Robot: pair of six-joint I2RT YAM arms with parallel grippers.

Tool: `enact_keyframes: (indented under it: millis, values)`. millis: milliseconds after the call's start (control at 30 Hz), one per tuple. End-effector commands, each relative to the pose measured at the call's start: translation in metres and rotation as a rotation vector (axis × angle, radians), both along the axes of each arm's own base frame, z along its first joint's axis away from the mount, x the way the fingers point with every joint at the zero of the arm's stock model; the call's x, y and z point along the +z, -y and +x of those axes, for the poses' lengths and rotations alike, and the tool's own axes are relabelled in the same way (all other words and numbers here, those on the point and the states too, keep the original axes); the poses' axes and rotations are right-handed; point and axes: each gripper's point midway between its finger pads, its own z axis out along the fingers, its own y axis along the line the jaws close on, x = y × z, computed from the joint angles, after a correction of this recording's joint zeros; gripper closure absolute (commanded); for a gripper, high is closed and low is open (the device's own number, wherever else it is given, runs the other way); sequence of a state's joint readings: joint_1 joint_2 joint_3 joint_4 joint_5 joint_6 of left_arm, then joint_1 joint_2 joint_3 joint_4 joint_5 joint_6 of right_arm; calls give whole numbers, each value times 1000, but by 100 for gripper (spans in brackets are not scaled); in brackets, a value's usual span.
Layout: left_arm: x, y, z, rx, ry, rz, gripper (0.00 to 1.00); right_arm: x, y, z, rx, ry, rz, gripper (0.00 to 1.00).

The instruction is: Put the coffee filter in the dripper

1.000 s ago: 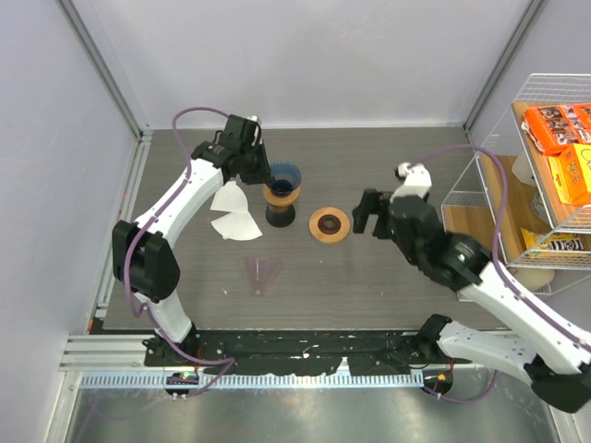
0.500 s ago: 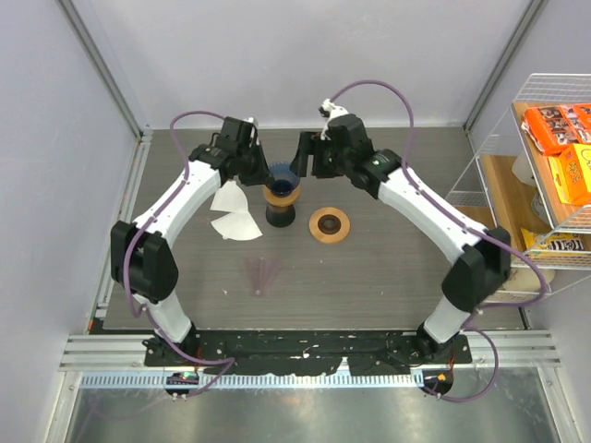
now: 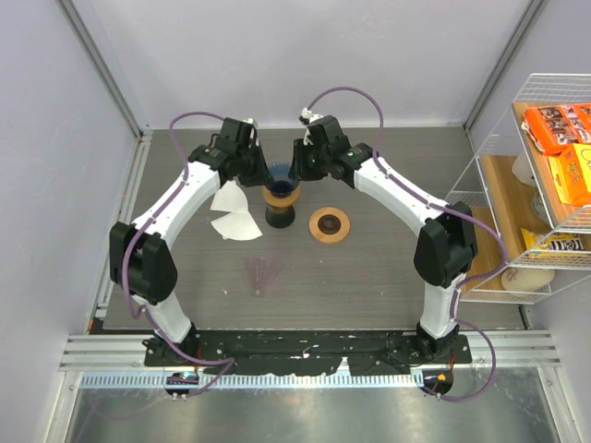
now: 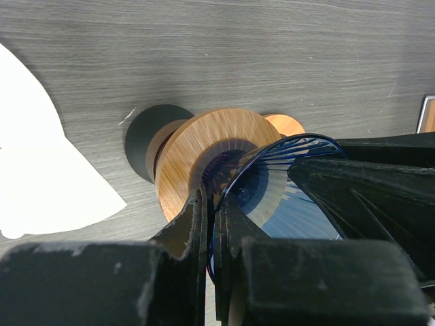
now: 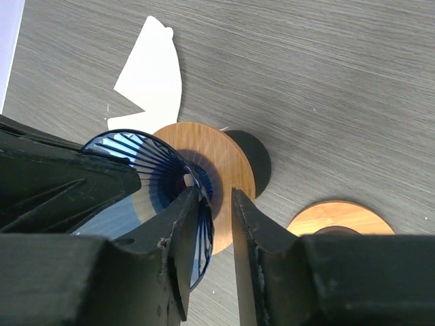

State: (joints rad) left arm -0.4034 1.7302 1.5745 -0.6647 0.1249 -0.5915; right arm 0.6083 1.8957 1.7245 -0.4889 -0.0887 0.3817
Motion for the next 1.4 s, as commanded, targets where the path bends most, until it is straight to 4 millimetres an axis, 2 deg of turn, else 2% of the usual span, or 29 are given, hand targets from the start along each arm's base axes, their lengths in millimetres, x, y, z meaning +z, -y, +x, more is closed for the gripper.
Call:
enact_keyframes:
  millis: [0, 133, 267, 500, 733, 900, 1133, 1200, 1267, 1367]
  values:
    - [-20, -12, -18, -21, -78, 64, 100, 16, -12, 10, 9, 32, 43, 71]
    - [-28, -17, -23, -15, -106, 91, 100, -5, -15, 3, 32, -42, 26, 83]
    - [-47, -23, -31, -2, -153, 117, 100, -36, -5, -7, 11, -109, -46, 94]
    - [-84, -43, -47, 33, -230, 210, 100, -86, 28, -22, -64, -170, -275, 94]
    - [-107, -71, -59, 92, -285, 345, 100, -129, 40, -45, -77, -242, -391, 94]
    - [-114, -83, -65, 114, -307, 403, 100, -158, 52, -61, -111, -293, -447, 94]
    - [-116, -84, -67, 110, -320, 415, 100, -202, 71, -85, -114, -384, -555, 94]
    - [-116, -84, -67, 109, -323, 416, 100, -211, 76, -90, -115, -397, -588, 94]
    - [-116, -85, -67, 111, -324, 417, 100, -211, 80, -93, -121, -399, -597, 94]
    - [-115, -84, -67, 107, -322, 415, 100, -198, 81, -88, -142, -361, -598, 94]
